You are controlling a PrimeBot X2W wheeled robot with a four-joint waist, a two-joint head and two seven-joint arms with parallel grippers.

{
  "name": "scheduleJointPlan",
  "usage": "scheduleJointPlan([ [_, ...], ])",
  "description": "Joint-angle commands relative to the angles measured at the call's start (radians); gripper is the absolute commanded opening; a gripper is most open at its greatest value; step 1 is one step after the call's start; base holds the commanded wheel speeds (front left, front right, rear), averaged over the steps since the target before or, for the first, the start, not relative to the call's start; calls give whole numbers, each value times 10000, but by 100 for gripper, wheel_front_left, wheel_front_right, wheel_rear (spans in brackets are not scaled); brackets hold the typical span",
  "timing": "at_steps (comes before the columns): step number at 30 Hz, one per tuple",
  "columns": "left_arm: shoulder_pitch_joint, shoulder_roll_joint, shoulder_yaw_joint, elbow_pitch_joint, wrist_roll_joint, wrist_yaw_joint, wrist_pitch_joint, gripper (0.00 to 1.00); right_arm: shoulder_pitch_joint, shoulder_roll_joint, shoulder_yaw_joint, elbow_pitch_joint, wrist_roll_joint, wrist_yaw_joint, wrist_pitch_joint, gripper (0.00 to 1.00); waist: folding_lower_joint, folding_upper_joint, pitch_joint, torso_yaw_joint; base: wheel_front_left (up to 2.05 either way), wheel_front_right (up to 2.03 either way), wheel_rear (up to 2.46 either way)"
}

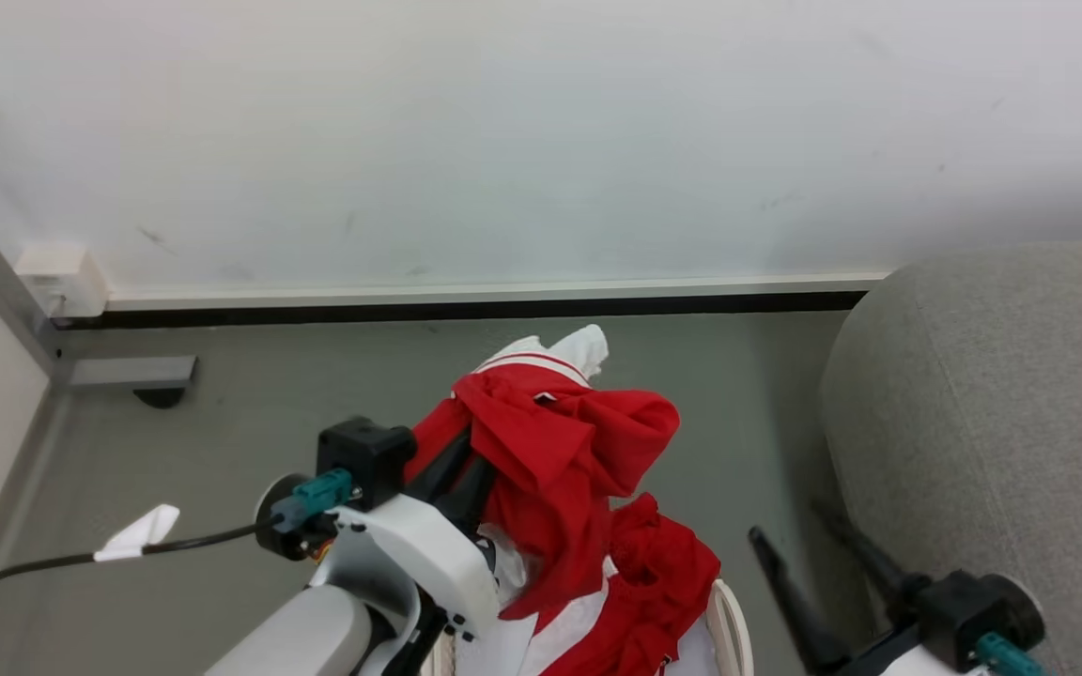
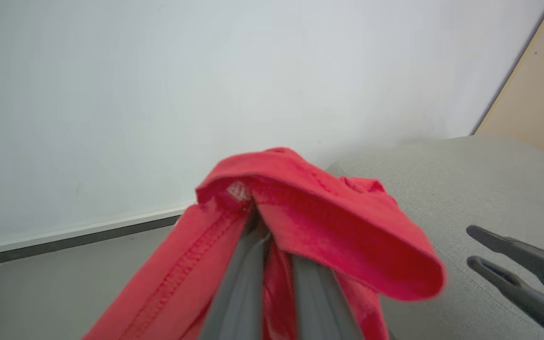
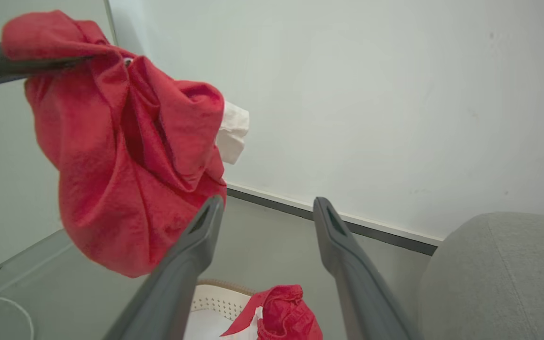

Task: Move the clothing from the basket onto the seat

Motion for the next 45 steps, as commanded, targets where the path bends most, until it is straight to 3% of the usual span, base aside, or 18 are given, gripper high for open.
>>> scheduleJointPlan([
  [1,115,157,104,-290,-82,131,93,0,-105,-212,504,-174,225,-21,141,100,3,0,-84,-66,0,0,0],
  [5,162,262,123,-776,-84,348,297,0,-439,-406,1540,-428,386,-21,394,100,3,0,-141,-113,0,0,0],
  [11,41,136,-81,-1150,57,462,525,0,-1243,-30,2735,-75,434,-21,494,100,3,0,-167,-66,0,0,0],
  [23,-300,-413,-629,-1056,202,325,741,0,-2813,1288,3976,2313,229,-21,358,100,3,0,-221,146,0,0,0],
  [30,-468,-795,-898,-867,172,260,807,0,-3615,1765,4731,3470,913,-21,32,100,3,0,-270,265,0,0,0],
  [31,-478,-827,-918,-842,166,250,806,0,-3693,1799,4734,3583,1036,-21,-18,96,3,0,-271,274,0,0,0],
  [32,-497,-845,-925,-820,161,243,801,0,-3785,1827,4711,3700,1115,-21,-42,38,3,0,-273,284,0,0,0],
  [33,-513,-863,-935,-808,151,239,799,0,-3849,1848,4710,3807,1215,-21,-88,0,3,0,-273,296,0,0,0],
  [39,-490,-805,-871,-686,79,286,710,0,-4108,1858,4757,4144,1690,-21,-166,0,3,0,-230,292,0,0,0],
  [45,-349,-677,-817,-569,64,358,593,0,-4131,1733,4124,3971,1598,-21,-175,0,3,0,-162,170,0,0,0],
])
